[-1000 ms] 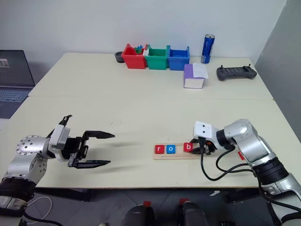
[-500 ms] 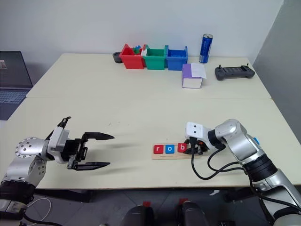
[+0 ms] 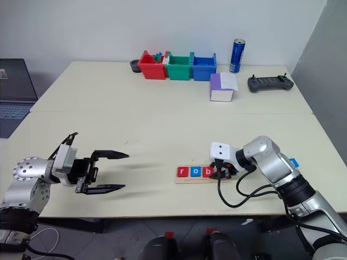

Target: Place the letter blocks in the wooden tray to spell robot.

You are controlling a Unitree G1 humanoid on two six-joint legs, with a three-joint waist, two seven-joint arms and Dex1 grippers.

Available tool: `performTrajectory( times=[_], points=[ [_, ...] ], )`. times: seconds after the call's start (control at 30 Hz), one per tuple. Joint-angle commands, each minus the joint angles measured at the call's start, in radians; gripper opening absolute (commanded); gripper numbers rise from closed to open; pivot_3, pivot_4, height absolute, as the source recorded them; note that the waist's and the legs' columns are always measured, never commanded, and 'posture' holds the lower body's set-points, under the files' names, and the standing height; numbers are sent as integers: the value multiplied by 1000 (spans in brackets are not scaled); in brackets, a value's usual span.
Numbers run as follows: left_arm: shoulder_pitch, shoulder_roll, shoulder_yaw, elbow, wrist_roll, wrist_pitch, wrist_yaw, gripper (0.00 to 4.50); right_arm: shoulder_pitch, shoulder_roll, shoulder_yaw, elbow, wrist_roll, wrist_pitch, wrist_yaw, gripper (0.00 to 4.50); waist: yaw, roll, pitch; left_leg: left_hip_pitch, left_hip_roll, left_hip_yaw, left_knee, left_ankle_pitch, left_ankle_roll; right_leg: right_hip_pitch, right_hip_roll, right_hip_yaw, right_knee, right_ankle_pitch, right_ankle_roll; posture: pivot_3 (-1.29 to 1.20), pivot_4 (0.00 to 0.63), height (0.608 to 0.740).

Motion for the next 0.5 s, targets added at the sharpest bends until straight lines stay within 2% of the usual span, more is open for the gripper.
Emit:
performTrajectory(
  times=[0.03,0.5],
  points=[
    [5,-3,43,-12,0,0,-6,4500,-22,8,12,-6,-21,-28,-6,1457,0,0,0,0,0,0,0,0,0,0,0,0,0,0,0,0,150,740],
    [2,-12,52,-8,12,0,-6,4500,-14,44,26,-47,-43,-10,-9,1457,-1,0,0,0,0,0,0,0,0,0,0,0,0,0,0,0,150,740]
  ],
)
